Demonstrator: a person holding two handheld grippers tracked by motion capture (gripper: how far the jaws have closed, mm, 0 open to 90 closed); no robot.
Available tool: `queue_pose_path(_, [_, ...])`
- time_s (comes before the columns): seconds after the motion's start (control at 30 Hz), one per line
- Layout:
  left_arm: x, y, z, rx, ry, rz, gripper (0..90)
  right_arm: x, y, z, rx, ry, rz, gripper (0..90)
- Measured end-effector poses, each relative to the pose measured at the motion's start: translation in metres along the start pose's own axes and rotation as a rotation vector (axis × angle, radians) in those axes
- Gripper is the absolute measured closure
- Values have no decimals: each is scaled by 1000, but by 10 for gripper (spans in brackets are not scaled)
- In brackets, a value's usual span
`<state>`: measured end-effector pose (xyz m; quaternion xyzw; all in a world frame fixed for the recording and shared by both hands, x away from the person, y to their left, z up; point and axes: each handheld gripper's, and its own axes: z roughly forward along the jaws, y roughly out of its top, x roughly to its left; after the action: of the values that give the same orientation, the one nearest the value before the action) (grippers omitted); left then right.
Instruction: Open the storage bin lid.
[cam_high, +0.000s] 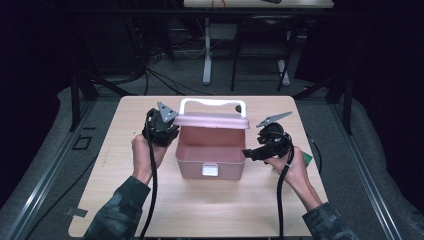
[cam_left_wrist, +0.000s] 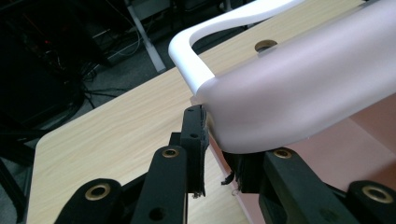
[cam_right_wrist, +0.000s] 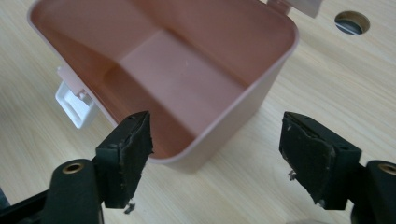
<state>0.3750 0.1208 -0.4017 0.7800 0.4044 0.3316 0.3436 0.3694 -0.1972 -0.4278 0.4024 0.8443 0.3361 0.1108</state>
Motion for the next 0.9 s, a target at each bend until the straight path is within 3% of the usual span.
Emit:
queue_pose_path(0.13, [1, 0, 0, 0, 1, 2, 775, 5, -2, 8, -29, 8, -4, 308])
queue_pose_path(0.33, [1, -1, 1, 3, -1, 7, 774, 8, -6, 19, -66, 0, 32, 430])
queue_pose_path(0.43, [1, -2, 1, -6, -3, 1, 772, 12, -9, 27, -60, -19, 4, 475])
queue_pose_path(0.53, [1, -3, 1, -6, -6, 3, 772, 17, -11, 31, -40, -54, -19, 481])
queue_pose_path(0.7, [1, -4, 1, -7, -5, 3, 774, 17, -17, 32, -43, -71, -9, 467])
queue_pose_path(0.77, [1, -4, 1, -7, -7, 8, 774, 16, -19, 31, -38, -98, -13, 444])
queue_pose_path(0.9, [2, -4, 1, -14, -11, 13, 770, 11, -22, 34, -38, -75, 24, 385])
